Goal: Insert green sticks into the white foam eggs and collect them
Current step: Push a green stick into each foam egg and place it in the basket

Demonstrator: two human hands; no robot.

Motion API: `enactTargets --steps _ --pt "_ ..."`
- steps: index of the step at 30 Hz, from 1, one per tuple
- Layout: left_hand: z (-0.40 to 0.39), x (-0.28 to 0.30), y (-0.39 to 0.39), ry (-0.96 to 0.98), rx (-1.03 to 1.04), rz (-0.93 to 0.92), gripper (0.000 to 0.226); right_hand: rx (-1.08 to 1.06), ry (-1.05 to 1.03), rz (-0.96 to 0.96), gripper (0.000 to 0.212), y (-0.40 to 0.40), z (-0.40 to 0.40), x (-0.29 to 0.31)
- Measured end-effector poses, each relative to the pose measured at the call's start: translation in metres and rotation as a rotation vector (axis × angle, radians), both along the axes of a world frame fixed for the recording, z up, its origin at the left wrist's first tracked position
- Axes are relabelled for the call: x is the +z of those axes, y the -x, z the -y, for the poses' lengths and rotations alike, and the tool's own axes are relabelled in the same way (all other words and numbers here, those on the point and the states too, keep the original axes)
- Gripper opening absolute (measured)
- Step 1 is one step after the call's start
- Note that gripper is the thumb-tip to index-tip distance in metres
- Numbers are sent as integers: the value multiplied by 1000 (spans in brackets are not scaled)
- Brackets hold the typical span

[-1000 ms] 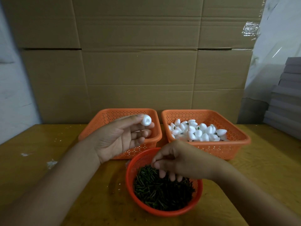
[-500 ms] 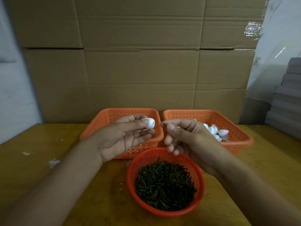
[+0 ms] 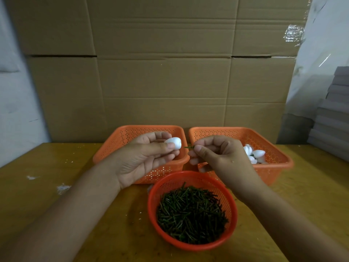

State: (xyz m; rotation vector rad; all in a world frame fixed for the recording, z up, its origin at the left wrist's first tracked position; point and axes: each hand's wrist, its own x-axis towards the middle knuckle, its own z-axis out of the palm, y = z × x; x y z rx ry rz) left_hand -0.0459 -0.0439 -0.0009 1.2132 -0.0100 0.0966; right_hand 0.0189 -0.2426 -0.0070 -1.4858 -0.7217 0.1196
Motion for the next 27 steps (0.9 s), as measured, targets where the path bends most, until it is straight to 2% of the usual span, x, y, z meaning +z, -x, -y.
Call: enactTargets --steps 6,13,27 --pt "4 0 2 -99 16 41 41 -78 17 128 15 -1 1 -2" --pt "6 -1 2 -158 19 60 42 -139 19 120 15 -6 -1 -5" --pt "11 -3 3 -231 15 77 39 -89 29 174 21 0 -2 -2"
